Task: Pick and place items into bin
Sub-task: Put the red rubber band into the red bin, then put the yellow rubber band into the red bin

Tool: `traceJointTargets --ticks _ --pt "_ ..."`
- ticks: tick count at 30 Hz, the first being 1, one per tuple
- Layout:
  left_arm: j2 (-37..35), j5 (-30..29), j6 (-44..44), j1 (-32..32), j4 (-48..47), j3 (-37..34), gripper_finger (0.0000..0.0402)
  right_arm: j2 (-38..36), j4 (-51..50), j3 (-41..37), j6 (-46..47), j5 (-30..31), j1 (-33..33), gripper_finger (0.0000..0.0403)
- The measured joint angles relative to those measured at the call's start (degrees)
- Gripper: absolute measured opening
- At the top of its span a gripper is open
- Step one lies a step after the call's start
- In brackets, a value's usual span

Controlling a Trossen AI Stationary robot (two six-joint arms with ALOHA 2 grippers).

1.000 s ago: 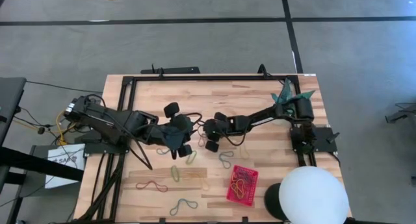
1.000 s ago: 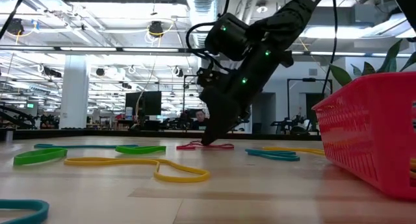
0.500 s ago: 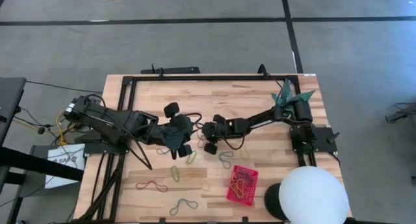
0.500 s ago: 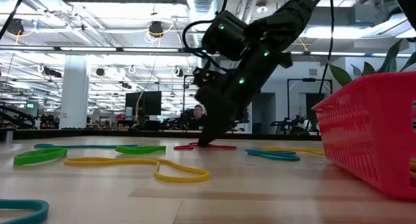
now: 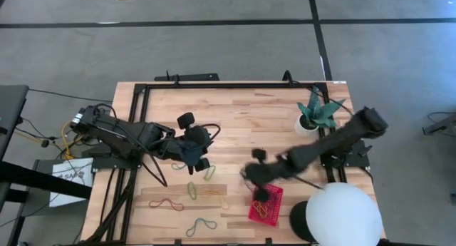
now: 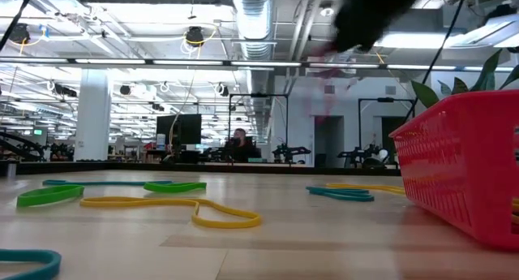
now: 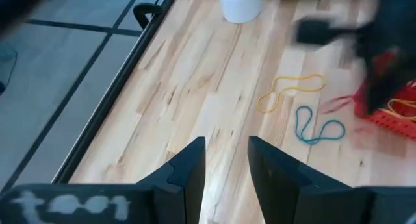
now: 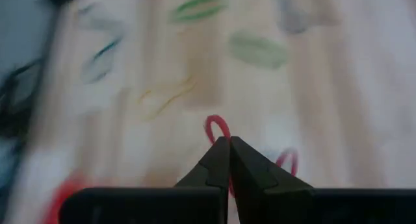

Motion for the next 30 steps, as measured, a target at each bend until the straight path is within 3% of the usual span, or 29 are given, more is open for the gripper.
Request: traceJointTargets --ticks 5,11,16,21,30 --pt "0.35 -0.06 -0.23 -0.07 0.48 -0.43 0.0107 -3.62 -8.05 -0.09 7.76 0.7 8.64 0.0001" --pt "0.52 -0.04 -0.14 -0.13 2.32 -0.43 0.0107 0.6 -8.38 -0.02 15.23 1.48 14.8 0.0001" --pt "0.51 -0.04 -0.19 -0.13 2.2 -0.43 0.0107 5.73 -11.19 -0.04 19.65 2.32 14.46 0.0005" --pt "0.52 0.39 -0.9 -0.13 2.2 -0.43 0.0107 9.63 -11.93 -0.08 19.06 -2.87 12.95 0.0032" --pt "0.5 0.42 -1.06 -0.13 2.18 -0.43 0.0107 10.62 -12.54 -0.04 16.61 -5.32 9.41 0.0079"
